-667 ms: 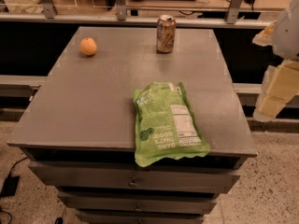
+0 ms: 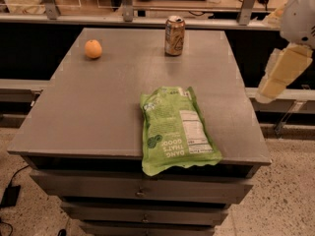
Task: Move orange can near green rice chip bag
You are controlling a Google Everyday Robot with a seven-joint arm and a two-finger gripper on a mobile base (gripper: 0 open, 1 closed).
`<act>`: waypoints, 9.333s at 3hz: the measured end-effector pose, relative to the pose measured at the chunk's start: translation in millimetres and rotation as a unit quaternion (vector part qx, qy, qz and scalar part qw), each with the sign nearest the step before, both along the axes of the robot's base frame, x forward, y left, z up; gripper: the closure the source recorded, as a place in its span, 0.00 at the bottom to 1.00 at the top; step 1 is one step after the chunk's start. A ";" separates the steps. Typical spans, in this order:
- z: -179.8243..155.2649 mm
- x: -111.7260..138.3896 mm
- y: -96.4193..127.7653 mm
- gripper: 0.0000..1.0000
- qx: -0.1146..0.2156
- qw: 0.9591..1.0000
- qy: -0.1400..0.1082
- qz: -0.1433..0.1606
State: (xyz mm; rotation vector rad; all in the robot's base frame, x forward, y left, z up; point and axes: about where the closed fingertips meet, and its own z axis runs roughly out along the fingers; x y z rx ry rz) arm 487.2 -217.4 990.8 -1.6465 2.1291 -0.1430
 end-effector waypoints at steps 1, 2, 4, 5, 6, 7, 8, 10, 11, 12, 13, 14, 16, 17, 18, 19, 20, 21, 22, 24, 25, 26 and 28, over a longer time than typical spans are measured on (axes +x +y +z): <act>1.9 67.2 -7.3 0.00 0.030 0.999 -0.039 0.007; 49.5 147.2 -15.7 0.00 0.060 0.990 -0.125 -0.011; 39.6 164.1 -7.5 0.00 0.110 0.986 -0.123 -0.010; 40.8 209.6 10.3 0.00 0.232 0.961 -0.147 -0.028; 46.2 251.4 39.3 0.00 0.347 0.924 -0.156 -0.040; 43.6 284.6 66.0 0.00 0.414 0.896 -0.152 -0.055; 19.6 311.0 93.4 0.00 0.461 0.873 -0.143 -0.069; -27.1 327.3 122.4 0.00 0.478 0.866 -0.130 -0.070; -59.0 334.8 136.2 0.03 0.488 0.863 -0.107 -0.074; -80.1 339.4 141.1 0.34 0.497 0.860 -0.088 -0.081; -88.2 341.2 140.8 0.56 0.501 0.857 -0.081 -0.087; -83.9 340.2 130.2 0.88 0.536 0.836 -0.074 -0.087; -21.8 295.3 98.3 1.00 0.502 0.860 -0.087 -0.025; 7.3 262.5 104.4 1.00 0.453 0.886 -0.093 0.018; 10.6 257.0 107.2 1.00 0.448 0.889 -0.090 0.025; 1.8 246.2 128.3 1.00 0.457 0.884 -0.073 0.059; 0.0 205.7 157.2 1.00 0.471 0.873 -0.048 0.122; -16.2 121.0 205.3 1.00 0.469 0.857 0.013 0.216; -34.7 73.1 229.5 1.00 0.459 0.847 0.059 0.261; -37.9 -16.2 274.8 1.00 0.475 0.796 0.136 0.351; -40.1 -31.8 281.6 1.00 0.464 0.791 0.134 0.376; -52.4 -44.8 288.5 0.75 0.460 0.781 0.145 0.396; -77.1 -46.1 293.0 0.22 0.448 0.788 0.155 0.392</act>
Offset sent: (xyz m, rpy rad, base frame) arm 0.2329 -0.0288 0.0878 0.1723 -0.4069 -0.0810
